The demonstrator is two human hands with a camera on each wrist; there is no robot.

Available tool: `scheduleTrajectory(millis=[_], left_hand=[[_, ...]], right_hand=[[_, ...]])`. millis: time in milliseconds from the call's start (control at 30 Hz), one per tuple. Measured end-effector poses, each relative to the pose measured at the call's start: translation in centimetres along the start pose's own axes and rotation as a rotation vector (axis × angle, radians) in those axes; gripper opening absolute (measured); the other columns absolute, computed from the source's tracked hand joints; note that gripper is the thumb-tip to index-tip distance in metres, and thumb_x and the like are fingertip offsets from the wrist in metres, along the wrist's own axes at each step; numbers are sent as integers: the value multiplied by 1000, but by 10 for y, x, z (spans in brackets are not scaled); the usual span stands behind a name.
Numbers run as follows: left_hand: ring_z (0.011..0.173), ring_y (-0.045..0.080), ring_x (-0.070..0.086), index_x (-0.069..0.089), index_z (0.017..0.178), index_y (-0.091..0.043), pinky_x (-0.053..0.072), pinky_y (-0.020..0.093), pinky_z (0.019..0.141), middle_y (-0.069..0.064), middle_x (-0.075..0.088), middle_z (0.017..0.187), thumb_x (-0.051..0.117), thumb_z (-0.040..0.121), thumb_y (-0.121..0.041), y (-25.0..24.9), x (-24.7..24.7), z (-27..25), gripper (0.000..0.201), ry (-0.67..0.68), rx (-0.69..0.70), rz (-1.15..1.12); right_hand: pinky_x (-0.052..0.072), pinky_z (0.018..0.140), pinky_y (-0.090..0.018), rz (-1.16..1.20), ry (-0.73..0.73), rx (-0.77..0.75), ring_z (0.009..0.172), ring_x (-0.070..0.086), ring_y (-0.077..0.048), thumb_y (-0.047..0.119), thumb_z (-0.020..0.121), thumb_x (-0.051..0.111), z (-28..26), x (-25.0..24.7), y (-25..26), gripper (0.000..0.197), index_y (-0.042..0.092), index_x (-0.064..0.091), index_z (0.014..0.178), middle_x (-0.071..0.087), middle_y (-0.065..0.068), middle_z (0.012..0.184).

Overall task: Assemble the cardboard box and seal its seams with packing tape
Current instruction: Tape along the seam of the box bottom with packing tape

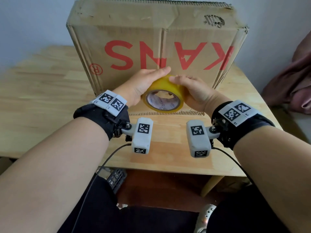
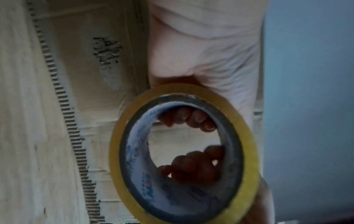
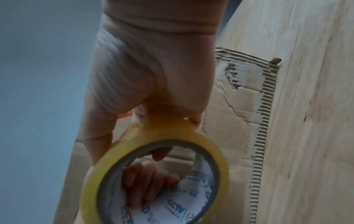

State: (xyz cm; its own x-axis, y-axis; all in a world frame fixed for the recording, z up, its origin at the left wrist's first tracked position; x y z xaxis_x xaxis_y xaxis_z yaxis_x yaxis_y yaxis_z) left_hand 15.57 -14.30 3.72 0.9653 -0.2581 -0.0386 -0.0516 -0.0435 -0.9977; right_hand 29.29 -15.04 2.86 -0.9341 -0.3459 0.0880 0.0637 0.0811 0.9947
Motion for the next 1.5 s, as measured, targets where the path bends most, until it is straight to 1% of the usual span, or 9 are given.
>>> scheduleTrajectory(millis=[200, 333, 567, 700, 833, 967, 1133, 1367, 1500], left_hand=[[72, 21, 58, 64, 76, -18, 47, 35, 82, 6, 60, 76, 69, 76, -39, 9, -13, 9, 22, -22, -22, -270], [81, 21, 52, 59, 95, -16, 40, 37, 91, 6, 54, 87, 77, 69, -42, 16, -19, 7, 41, -30, -34, -455], [61, 14, 62, 67, 77, -18, 49, 30, 69, -3, 65, 61, 63, 86, -35, -6, -12, -5, 19, -86, 56, -126], [66, 14, 61, 65, 91, -6, 51, 28, 66, 2, 63, 72, 58, 92, -35, -16, 1, -12, 29, -54, 190, 62], [80, 2, 63, 68, 88, -23, 49, 20, 75, -14, 67, 83, 57, 93, -18, -20, -2, -17, 13, -141, 349, 125], [82, 6, 67, 72, 91, -13, 51, 20, 76, -8, 71, 82, 55, 95, -22, -23, 1, -24, 20, -195, 443, 79], [47, 4, 51, 64, 72, -11, 40, 14, 51, -10, 56, 51, 50, 97, -24, -25, 4, -24, 31, -257, 491, 95], [41, 5, 40, 45, 66, -11, 32, 13, 41, 17, 42, 70, 44, 95, -15, -23, 10, -20, 29, -130, 433, 76], [43, 5, 41, 49, 62, -17, 31, 19, 45, 13, 46, 68, 46, 91, -19, -19, 9, -18, 29, -147, 412, 71]], right_hand=[[49, 69, -23, 38, -15, -14, 70, 61, -14, 23, 73, 59, 0, -12, -1, 18, 10, 61, 86, 66, 0, 75], [49, 73, -23, 46, -3, -11, 70, 61, -12, 25, 70, 64, -2, -14, 0, 19, 14, 59, 84, 65, 1, 75], [49, 64, -24, 57, -97, -103, 61, 62, -12, 14, 82, 62, -8, -2, 20, 7, 10, 64, 77, 66, 1, 62], [46, 53, -20, -68, -154, -111, 49, 57, -7, 14, 95, 54, -13, 3, 27, 16, 12, 62, 81, 61, 7, 52], [38, 50, -25, -136, -255, -91, 50, 44, -14, 25, 93, 59, -13, 0, 30, 19, 11, 62, 81, 48, 0, 56], [37, 49, -27, -60, -275, -53, 48, 42, -15, 29, 93, 59, -10, 2, 26, 27, 12, 60, 72, 46, -3, 57], [33, 47, -25, -6, -281, 29, 44, 37, -15, 39, 95, 55, -6, 2, 19, 41, 12, 48, 65, 42, -4, 53], [25, 44, -23, 71, -148, 124, 44, 27, -15, 46, 96, 46, -3, 6, 10, 50, 15, 39, 57, 36, -1, 48], [24, 44, -22, 95, -154, 121, 44, 26, -15, 44, 97, 45, -3, 5, 10, 50, 16, 37, 56, 35, -1, 47]])
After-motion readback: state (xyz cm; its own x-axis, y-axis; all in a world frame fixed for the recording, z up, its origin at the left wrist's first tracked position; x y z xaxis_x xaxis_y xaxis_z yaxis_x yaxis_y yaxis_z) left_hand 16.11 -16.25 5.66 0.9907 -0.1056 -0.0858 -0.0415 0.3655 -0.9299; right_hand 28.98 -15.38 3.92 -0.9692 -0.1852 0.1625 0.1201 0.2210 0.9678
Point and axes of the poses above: each hand's wrist, its own z-axis towards the middle knuckle, its own x-axis out of the palm, y = z × x, the point moved 4 cm from there along z, towards the middle knuckle
